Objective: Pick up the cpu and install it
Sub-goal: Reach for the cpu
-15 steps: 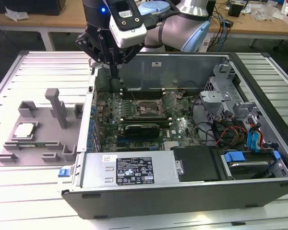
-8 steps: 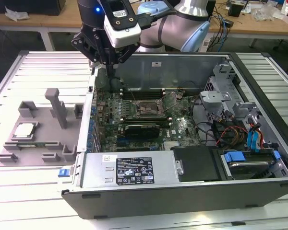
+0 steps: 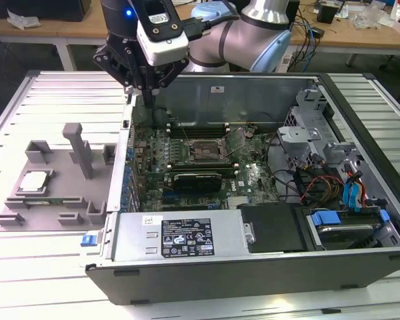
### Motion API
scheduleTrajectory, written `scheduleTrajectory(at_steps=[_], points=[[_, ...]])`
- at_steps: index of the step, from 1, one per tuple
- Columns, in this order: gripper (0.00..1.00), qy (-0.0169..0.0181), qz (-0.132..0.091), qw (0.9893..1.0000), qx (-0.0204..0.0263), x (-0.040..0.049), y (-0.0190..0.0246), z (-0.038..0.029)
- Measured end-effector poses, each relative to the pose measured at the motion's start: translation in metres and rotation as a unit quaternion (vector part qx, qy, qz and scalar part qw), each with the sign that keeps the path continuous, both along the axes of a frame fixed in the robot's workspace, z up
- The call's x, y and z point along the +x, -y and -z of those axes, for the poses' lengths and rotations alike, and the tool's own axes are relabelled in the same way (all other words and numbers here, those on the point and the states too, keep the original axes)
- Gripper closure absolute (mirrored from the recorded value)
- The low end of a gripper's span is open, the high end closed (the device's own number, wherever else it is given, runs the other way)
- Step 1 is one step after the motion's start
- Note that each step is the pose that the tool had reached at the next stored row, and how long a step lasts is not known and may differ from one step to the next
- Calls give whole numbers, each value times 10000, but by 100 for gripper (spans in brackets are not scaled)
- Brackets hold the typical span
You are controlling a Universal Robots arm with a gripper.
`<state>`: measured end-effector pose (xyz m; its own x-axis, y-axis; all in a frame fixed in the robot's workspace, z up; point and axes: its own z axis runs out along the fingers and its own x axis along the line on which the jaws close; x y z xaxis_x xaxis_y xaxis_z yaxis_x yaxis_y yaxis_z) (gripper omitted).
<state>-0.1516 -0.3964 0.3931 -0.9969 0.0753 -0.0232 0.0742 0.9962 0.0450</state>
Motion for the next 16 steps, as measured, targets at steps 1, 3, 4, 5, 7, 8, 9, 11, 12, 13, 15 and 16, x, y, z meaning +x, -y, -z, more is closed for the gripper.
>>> scheduleTrajectory(at_steps=[1, 3, 4, 5, 7, 8, 9, 11, 12, 13, 15, 16], points=[[89, 0, 0, 10000, 0, -8, -1, 0], [89, 0, 0, 10000, 0, -21, -4, 0], [89, 0, 0, 10000, 0, -29, -5, 0], [89, 0, 0, 10000, 0, -36, -7, 0], [89, 0, 0, 10000, 0, -67, -13, 0], [89, 0, 0, 10000, 0, -83, -17, 0], [89, 0, 0, 10000, 0, -91, -18, 0], [89, 0, 0, 10000, 0, -114, -23, 0], [89, 0, 0, 10000, 0, -125, -25, 0], [89, 0, 0, 10000, 0, -135, -27, 0], [89, 0, 0, 10000, 0, -157, -32, 0], [89, 0, 0, 10000, 0, -172, -35, 0]])
